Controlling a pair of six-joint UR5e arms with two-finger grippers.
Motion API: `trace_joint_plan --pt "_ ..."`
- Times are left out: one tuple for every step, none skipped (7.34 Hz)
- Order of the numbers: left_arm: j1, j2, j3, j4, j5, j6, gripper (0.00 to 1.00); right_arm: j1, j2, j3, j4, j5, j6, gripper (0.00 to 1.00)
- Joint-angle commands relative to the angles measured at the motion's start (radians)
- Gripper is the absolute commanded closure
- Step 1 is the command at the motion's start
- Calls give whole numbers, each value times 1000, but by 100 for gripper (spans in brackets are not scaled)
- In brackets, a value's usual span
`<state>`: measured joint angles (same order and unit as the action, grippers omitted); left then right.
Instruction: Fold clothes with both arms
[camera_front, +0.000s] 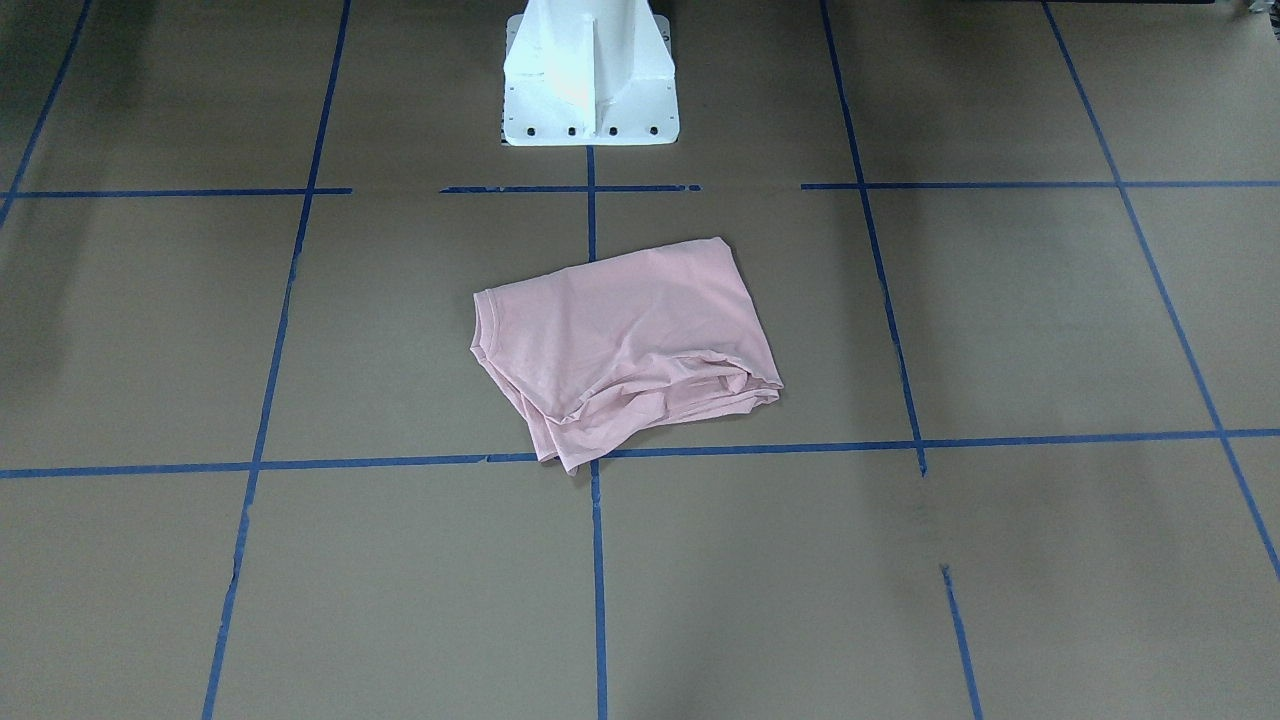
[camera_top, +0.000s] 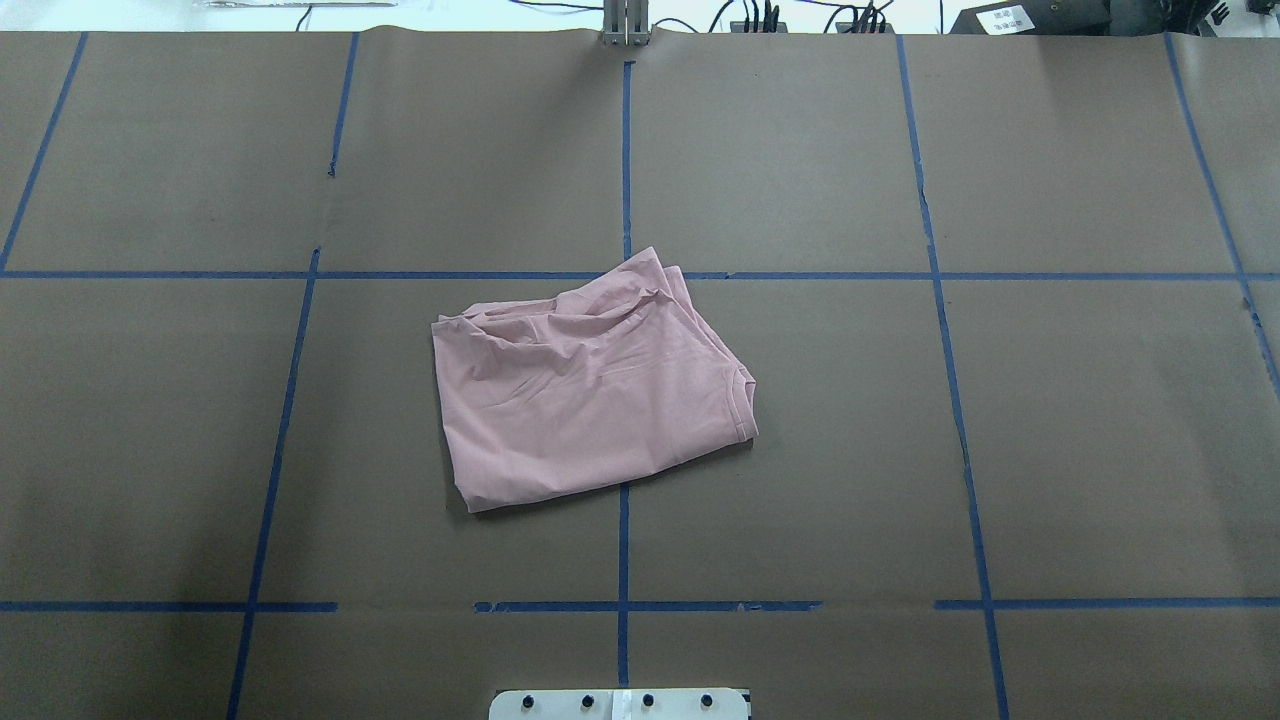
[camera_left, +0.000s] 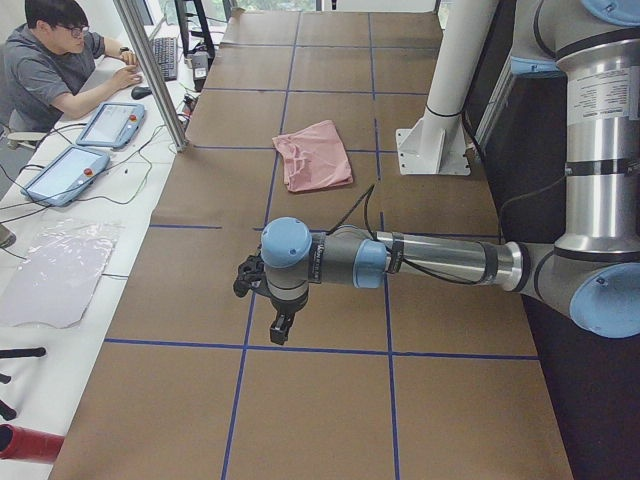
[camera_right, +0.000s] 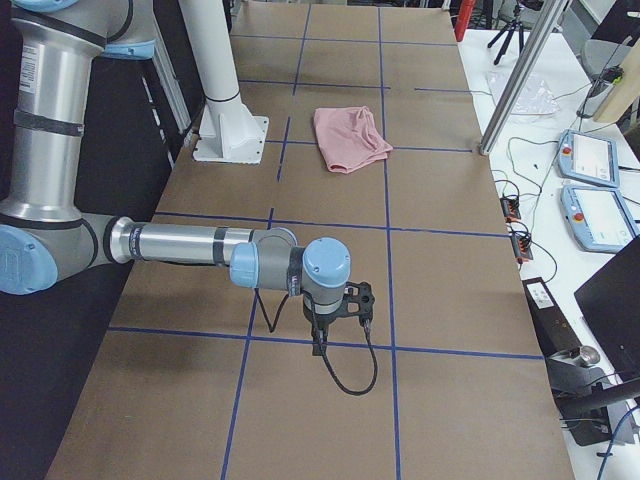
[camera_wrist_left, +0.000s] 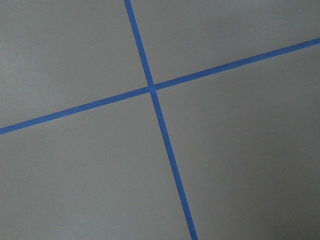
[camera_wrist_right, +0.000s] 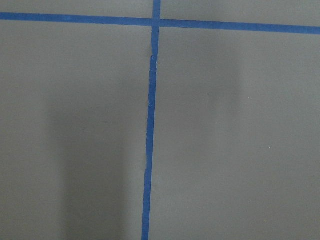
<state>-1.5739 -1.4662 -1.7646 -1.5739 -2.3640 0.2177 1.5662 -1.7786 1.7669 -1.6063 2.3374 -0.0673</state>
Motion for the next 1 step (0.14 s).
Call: trace_joint_plan --pt "0 1 0 2 0 0 0 0 1 0 0 -3 0 0"
